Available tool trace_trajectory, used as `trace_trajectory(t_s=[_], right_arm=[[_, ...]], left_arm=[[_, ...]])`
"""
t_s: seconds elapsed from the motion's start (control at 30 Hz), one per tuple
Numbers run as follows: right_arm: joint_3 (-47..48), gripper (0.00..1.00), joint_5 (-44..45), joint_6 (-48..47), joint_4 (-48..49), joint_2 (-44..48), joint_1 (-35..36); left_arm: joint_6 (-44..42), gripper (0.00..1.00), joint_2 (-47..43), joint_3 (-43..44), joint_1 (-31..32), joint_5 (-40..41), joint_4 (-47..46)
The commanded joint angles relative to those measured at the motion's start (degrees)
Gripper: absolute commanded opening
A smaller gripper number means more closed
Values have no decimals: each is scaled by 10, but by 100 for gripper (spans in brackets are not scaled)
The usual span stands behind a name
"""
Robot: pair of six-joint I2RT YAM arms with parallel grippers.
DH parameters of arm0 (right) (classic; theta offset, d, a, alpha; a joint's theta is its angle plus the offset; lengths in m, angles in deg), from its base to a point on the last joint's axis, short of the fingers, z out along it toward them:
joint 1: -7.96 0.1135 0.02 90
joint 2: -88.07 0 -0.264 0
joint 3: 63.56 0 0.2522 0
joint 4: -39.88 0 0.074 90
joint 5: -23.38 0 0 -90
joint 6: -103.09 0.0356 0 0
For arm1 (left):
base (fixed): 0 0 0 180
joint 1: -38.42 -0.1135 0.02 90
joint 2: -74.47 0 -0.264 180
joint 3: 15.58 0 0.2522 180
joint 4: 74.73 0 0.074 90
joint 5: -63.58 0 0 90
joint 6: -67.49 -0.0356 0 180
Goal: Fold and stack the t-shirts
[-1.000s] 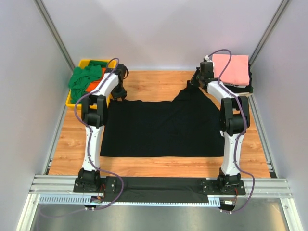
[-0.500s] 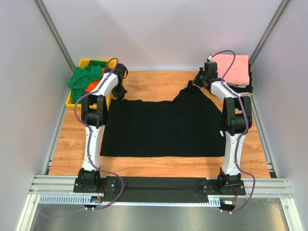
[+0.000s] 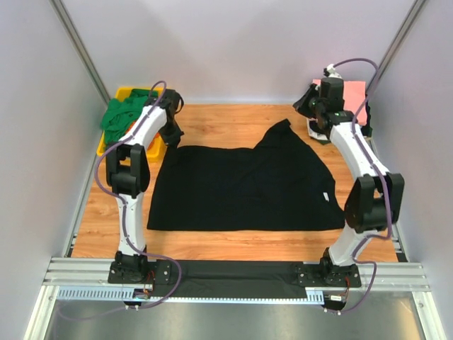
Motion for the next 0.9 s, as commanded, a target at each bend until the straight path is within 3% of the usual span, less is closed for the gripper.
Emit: trace_trajectory(t_s=[0.0,0.13,0.33,0.37,0.4,0.47,0.5,0.8,0.87], right_arm=[[-60,0,26,3,-44,69,1],[-126,0,49,2,-59,158,0],[-163,1,32,12,-79,192,1],[-154,28,29,6,-79,184,3],[-146,42,30,0,-82,173,4],[-119,64,31,-21,-88,124,9],[-84,66,33,-28,-97,103,10],[178,68,96,-78,-145,-179,27],[278,68,126,-96,-162,-259,38]], left_arm=[[-8,0,-87,-34,2,1,-3],[-11,0,-129,-83,2,7,-8],[-16,0,-202,-171,7,21,-22],[-17,0,-219,-184,8,22,-30],[-17,0,-227,-209,8,22,-35],[-17,0,-241,-233,10,15,-47],[-17,0,-243,-252,11,14,-50],[-32,0,-279,-333,26,25,-75],[-38,0,-289,-353,26,28,-87]])
